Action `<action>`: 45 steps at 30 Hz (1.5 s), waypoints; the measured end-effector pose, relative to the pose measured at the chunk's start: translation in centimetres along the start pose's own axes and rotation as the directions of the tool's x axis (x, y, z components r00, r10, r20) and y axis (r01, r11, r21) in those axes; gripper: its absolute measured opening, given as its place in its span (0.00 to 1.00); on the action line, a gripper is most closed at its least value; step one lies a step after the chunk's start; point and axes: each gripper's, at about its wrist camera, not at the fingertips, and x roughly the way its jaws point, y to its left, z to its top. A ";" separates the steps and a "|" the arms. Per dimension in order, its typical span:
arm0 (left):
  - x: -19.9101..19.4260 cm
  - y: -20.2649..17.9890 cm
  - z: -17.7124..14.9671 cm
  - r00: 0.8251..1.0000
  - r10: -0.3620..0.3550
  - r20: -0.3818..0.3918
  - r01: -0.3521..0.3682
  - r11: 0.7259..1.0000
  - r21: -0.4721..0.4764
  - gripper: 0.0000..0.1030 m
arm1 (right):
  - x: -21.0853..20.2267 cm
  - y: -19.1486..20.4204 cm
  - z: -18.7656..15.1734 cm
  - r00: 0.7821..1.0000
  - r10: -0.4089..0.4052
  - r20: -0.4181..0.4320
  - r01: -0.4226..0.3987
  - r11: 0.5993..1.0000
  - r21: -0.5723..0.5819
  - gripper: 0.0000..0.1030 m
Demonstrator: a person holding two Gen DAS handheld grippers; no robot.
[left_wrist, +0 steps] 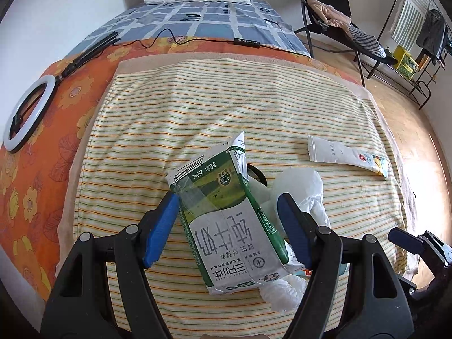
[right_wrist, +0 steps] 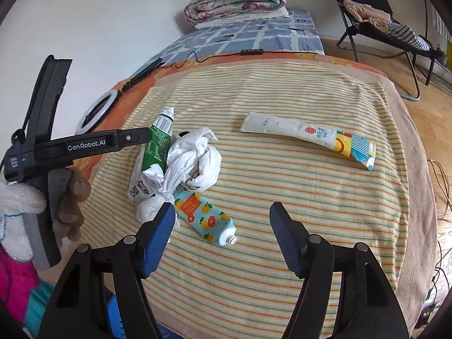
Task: Collect trash
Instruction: 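Move both tools back over the towel toward the milk carton and tissues, then grasp the milk carton with the left tool while the right tool grasps the crumpled tissues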
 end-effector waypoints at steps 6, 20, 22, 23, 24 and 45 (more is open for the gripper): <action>1.2 0.4 -0.3 1.000 0.030 -0.010 -0.030 0.999 0.018 0.72 | 1.4 -0.6 0.6 0.999 0.023 -0.022 -0.022 0.999 0.038 0.67; -2.5 5.2 -1.3 0.999 0.018 0.040 -0.017 1.000 -0.017 0.67 | 4.0 0.0 2.3 0.993 0.112 -0.027 -0.108 0.985 0.135 0.67; -2.7 6.1 -1.6 0.999 0.012 0.040 -0.011 0.999 -0.033 0.67 | 4.5 0.0 2.6 0.991 0.130 -0.027 -0.124 0.981 0.152 0.67; -2.9 6.6 -1.7 0.999 0.003 0.038 -0.001 0.999 -0.048 0.67 | 4.7 0.2 2.7 0.990 0.136 -0.028 -0.130 0.979 0.157 0.66; -2.9 7.0 -1.7 0.999 -0.016 0.032 0.018 0.998 -0.061 0.67 | 5.0 0.3 2.8 0.990 0.140 -0.030 -0.133 0.978 0.159 0.64; -3.3 10.4 -2.9 0.993 -0.122 -0.004 0.119 0.978 -0.173 0.68 | 7.4 0.2 3.3 0.985 0.163 -0.053 -0.149 0.967 0.205 0.29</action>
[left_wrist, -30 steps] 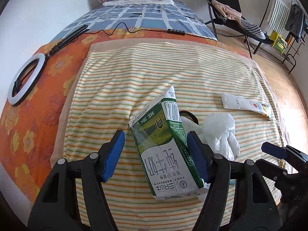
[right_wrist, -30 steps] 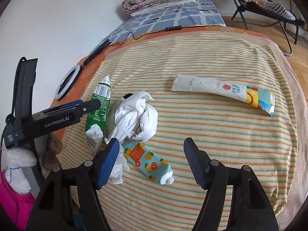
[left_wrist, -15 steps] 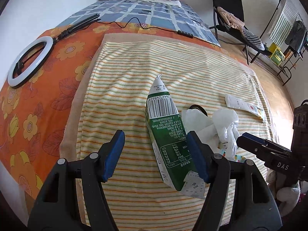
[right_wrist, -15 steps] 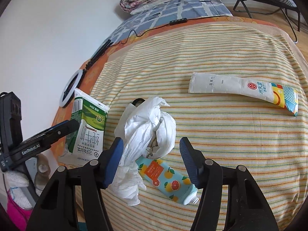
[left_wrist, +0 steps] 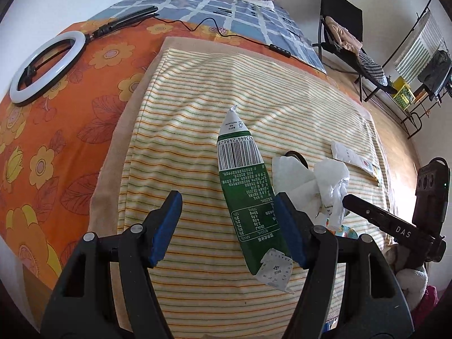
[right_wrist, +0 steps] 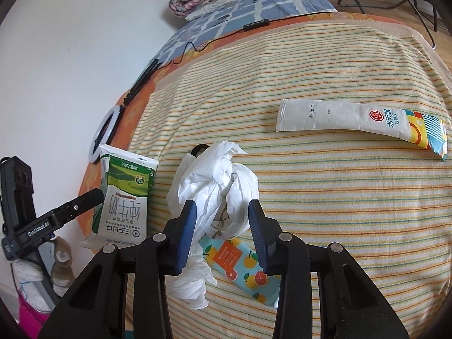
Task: Collect trash
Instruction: 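Grasp the milk carton with the left tool while the right tool grasps the crumpled tissues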
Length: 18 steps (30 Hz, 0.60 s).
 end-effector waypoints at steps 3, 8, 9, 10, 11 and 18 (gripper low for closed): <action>-0.1 0.5 0.0 1.000 -0.022 -0.015 0.021 0.999 -0.027 0.68 | 0.2 -0.2 0.1 1.000 0.007 -0.001 -0.007 1.000 0.012 0.25; 0.1 1.0 -0.3 0.997 -0.064 -0.035 0.062 0.997 -0.048 0.68 | 0.7 -0.9 0.3 1.000 0.013 -0.005 -0.013 0.999 0.046 0.25; 0.2 1.0 -0.3 0.997 -0.067 -0.038 0.065 0.997 -0.050 0.68 | 0.8 -1.0 0.3 1.000 0.004 -0.008 -0.004 0.999 0.054 0.25; 0.4 0.8 -0.4 0.997 -0.062 -0.043 0.060 0.997 -0.045 0.68 | 1.0 -1.1 0.3 1.000 -0.004 -0.011 0.005 0.998 0.062 0.25; 0.5 0.7 -0.5 0.997 -0.059 -0.048 0.057 0.998 -0.038 0.68 | 1.2 -1.2 0.3 1.000 -0.006 -0.016 0.007 0.998 0.066 0.25; -0.3 1.8 0.1 1.000 0.024 -0.002 -0.024 0.998 -0.063 0.74 | 1.7 -1.3 0.3 0.999 -0.039 -0.036 0.042 0.997 0.068 0.25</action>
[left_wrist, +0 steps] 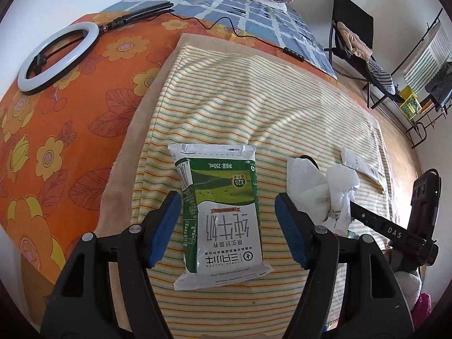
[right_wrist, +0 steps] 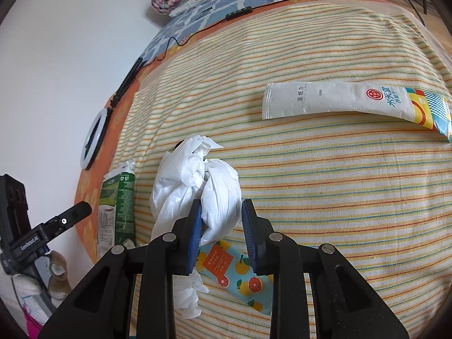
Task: Collect trash
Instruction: 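Grasp the milk carton with the left tool while the right tool grasps the crumpled tissues, then carry the milk carton and tissues over the blue basket with both tools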
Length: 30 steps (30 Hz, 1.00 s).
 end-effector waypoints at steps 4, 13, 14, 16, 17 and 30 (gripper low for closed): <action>0.7 -0.2 -0.1 0.999 -0.010 -0.031 0.010 1.000 0.014 0.81 | 0.4 0.0 -0.1 0.999 -0.031 -0.014 0.031 1.000 0.002 0.26; 4.3 -3.3 -1.7 0.987 0.139 -0.077 -0.124 0.977 0.175 0.81 | 0.7 -0.3 0.0 0.999 -0.027 -0.017 0.028 1.000 0.010 0.29; 4.6 -3.5 -1.8 0.984 0.160 -0.076 -0.143 0.971 0.192 0.81 | 0.8 -0.4 0.0 1.000 -0.024 -0.016 0.024 1.000 0.011 0.29; 5.2 -3.5 -2.1 0.979 0.187 -0.076 -0.167 0.963 0.213 0.81 | 0.6 -0.5 -0.1 1.000 -0.013 -0.010 0.013 1.000 0.011 0.29; 5.4 -3.4 -2.2 0.978 0.195 -0.078 -0.175 0.961 0.214 0.81 | 0.6 -0.6 0.0 1.000 -0.009 -0.009 0.009 1.000 0.012 0.28; 3.3 -3.3 -2.1 0.989 0.147 -0.023 -0.140 0.971 0.193 0.76 | -3.1 -0.6 0.1 0.996 0.000 0.089 0.000 1.000 -0.004 0.11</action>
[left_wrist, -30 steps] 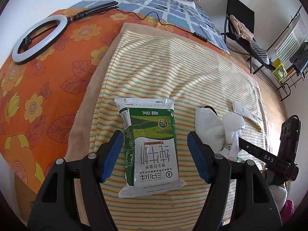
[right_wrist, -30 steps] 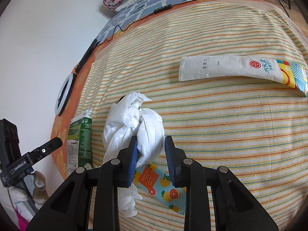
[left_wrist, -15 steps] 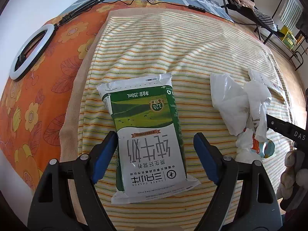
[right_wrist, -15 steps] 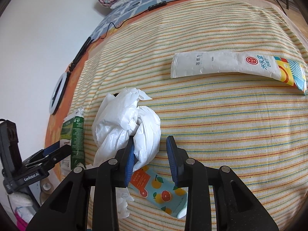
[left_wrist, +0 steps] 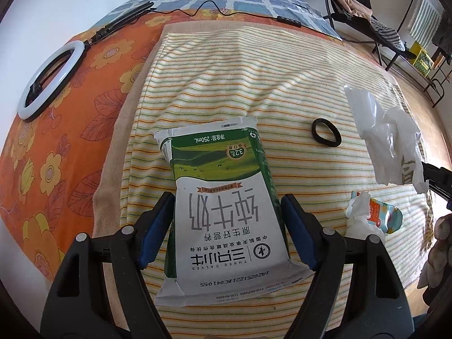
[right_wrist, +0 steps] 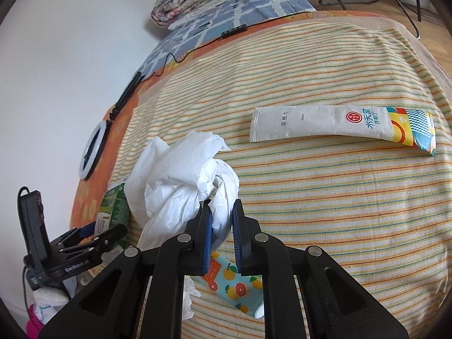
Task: Collect trash
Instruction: 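Carry the milk carton and tissues over the blue basket with both tools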
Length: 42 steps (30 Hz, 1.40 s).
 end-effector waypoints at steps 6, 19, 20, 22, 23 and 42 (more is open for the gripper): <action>-2.9 -0.9 -0.9 0.998 -0.014 0.061 0.011 0.999 0.047 0.76 | -3.1 1.4 -0.5 0.999 0.000 0.052 0.004 0.998 -0.065 0.11; -9.5 -2.9 -5.9 0.985 -0.099 0.141 0.078 0.985 0.151 0.75 | -9.9 3.0 -5.2 0.993 -0.027 0.115 0.050 0.979 -0.198 0.11; -9.9 -3.2 -6.6 0.984 -0.108 0.139 0.085 0.983 0.161 0.75 | -10.3 3.2 -5.8 0.993 -0.031 0.116 0.055 0.976 -0.210 0.11; -10.6 -3.6 -8.0 0.983 -0.119 0.137 0.094 0.979 0.181 0.75 | -10.9 3.5 -7.1 0.992 -0.041 0.117 0.068 0.969 -0.236 0.11; -10.9 -3.8 -8.7 0.983 -0.125 0.135 0.098 0.977 0.190 0.75 | -11.2 3.6 -7.7 0.992 -0.044 0.117 0.072 0.967 -0.245 0.11; -12.5 -6.1 -22.4 0.970 -0.244 -0.023 0.242 0.939 0.243 0.75 | -15.1 3.1 -20.4 0.996 -0.078 0.052 0.091 0.938 -0.333 0.11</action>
